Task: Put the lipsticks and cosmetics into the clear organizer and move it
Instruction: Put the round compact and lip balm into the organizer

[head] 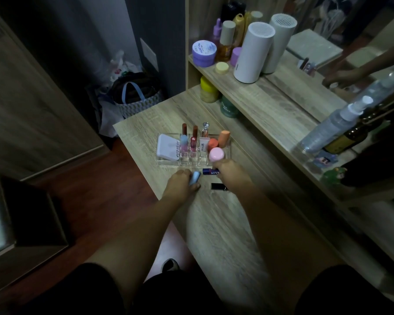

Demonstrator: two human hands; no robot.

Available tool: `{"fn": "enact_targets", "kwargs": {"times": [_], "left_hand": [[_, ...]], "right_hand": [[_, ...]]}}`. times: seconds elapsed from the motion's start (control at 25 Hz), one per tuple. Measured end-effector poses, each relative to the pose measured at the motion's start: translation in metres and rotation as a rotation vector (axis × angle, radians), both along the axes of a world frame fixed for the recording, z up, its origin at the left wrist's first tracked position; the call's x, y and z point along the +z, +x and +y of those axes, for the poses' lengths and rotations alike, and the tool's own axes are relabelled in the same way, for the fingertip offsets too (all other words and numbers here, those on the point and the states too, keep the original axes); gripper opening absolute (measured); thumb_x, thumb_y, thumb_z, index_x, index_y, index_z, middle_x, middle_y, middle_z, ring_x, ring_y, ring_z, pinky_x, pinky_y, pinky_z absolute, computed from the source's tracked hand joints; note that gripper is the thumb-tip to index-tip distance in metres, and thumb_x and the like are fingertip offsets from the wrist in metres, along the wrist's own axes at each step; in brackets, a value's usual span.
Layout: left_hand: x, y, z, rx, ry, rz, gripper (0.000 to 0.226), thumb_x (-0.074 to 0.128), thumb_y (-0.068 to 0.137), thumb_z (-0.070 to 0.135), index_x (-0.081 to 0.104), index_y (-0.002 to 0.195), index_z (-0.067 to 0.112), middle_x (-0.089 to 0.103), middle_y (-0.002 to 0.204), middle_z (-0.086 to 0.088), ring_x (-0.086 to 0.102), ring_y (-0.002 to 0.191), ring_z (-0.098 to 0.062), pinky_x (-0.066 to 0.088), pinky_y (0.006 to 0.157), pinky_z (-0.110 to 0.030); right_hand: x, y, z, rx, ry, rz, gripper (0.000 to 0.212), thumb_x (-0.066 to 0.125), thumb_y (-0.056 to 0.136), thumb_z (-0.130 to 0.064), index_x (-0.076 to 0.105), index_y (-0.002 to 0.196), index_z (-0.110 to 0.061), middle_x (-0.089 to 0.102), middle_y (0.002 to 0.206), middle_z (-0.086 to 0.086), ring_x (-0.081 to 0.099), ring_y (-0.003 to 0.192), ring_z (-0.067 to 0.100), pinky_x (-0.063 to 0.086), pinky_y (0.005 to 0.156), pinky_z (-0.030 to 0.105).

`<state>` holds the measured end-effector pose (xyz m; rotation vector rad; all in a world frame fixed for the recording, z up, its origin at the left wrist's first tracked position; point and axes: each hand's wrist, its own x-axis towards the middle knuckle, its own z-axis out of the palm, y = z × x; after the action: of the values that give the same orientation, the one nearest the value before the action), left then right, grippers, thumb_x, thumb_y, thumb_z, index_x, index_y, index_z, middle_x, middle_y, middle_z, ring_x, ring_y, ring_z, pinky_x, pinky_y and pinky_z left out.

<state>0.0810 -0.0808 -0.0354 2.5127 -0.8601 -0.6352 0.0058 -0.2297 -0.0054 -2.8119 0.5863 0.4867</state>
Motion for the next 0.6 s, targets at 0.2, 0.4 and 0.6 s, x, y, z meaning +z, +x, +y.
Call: {"fn": "enact_targets", "kwargs": {"times": [0.2, 0.4, 0.6], "left_hand": [[-0.003, 0.009, 0.007, 0.008, -0.014, 0.002, 0.031, 0.067, 0.082, 0.027, 0.066, 0.104, 0.006, 0.067, 0.101, -0.019, 0.061, 0.093, -0.033, 0.043, 0.074, -0.033], [0.006, 0.012, 0.016, 0.094, -0.149, 0.112, 0.025, 0.069, 0.079, 0.025, 0.068, 0.097, 0.009, 0.07, 0.093, -0.013, 0.063, 0.086, -0.028, 0.045, 0.073, -0.03], [0.026, 0.023, 0.022, 0.177, -0.331, 0.168, 0.017, 0.073, 0.074, 0.017, 0.06, 0.085, 0.013, 0.065, 0.079, -0.003, 0.061, 0.073, -0.018, 0.046, 0.064, -0.014]], "right_hand": [[-0.002, -0.001, -0.004, 0.055, -0.044, -0.015, 0.034, 0.05, 0.091, -0.002, 0.054, 0.124, -0.009, 0.06, 0.122, 0.014, 0.057, 0.112, 0.029, 0.048, 0.098, 0.041], [-0.005, -0.007, -0.008, 0.05, 0.065, -0.027, 0.032, 0.05, 0.093, -0.009, 0.051, 0.125, -0.011, 0.059, 0.122, 0.013, 0.058, 0.109, 0.027, 0.049, 0.096, 0.041], [0.0, -0.015, -0.012, -0.007, 0.258, -0.399, 0.031, 0.061, 0.085, -0.009, 0.06, 0.116, -0.006, 0.058, 0.116, 0.015, 0.058, 0.097, 0.027, 0.046, 0.081, 0.031]]}}
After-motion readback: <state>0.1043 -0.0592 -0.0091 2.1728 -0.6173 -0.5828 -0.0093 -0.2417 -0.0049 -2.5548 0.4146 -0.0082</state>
